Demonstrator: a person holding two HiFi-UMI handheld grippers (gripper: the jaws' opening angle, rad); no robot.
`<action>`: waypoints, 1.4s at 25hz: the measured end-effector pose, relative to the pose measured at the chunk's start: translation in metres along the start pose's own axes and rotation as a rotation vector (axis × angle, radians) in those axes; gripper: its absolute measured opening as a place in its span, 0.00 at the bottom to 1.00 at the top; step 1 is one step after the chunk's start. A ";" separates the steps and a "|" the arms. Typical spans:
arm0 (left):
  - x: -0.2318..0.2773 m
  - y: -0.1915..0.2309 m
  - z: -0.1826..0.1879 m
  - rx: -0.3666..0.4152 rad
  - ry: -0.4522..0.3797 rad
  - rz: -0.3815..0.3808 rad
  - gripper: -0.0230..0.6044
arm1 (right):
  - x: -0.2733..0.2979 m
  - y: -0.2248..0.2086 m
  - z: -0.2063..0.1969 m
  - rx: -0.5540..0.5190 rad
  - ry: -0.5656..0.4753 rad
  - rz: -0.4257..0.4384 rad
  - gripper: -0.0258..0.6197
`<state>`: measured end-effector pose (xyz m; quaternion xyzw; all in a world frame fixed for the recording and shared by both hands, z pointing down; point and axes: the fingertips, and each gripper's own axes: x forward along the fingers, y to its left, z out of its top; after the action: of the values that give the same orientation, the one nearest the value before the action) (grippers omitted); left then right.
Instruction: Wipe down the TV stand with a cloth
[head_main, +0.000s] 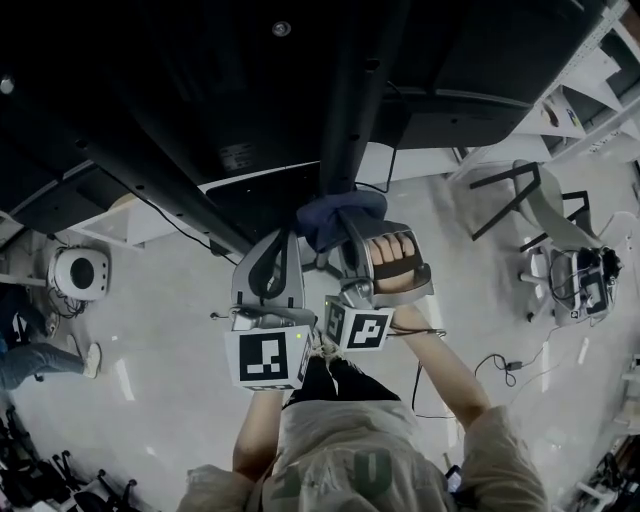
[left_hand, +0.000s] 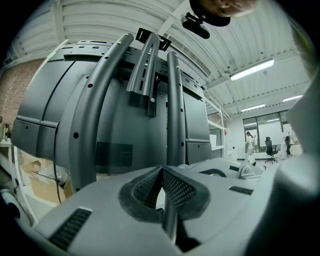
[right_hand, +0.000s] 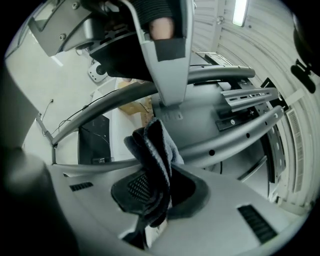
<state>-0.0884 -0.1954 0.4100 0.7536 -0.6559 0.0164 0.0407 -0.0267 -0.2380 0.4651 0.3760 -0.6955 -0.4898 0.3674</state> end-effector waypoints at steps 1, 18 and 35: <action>-0.001 0.001 -0.004 -0.002 0.000 0.005 0.06 | 0.001 0.008 -0.002 0.003 0.002 0.007 0.13; 0.005 0.018 -0.141 -0.044 -0.047 0.061 0.06 | 0.027 0.178 -0.053 -0.066 0.017 0.032 0.13; 0.044 0.031 -0.227 -0.039 -0.056 0.037 0.06 | 0.042 0.318 -0.092 -0.113 0.020 0.119 0.13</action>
<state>-0.1060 -0.2243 0.6409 0.7405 -0.6708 -0.0167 0.0365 -0.0165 -0.2373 0.7985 0.3175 -0.6840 -0.5021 0.4234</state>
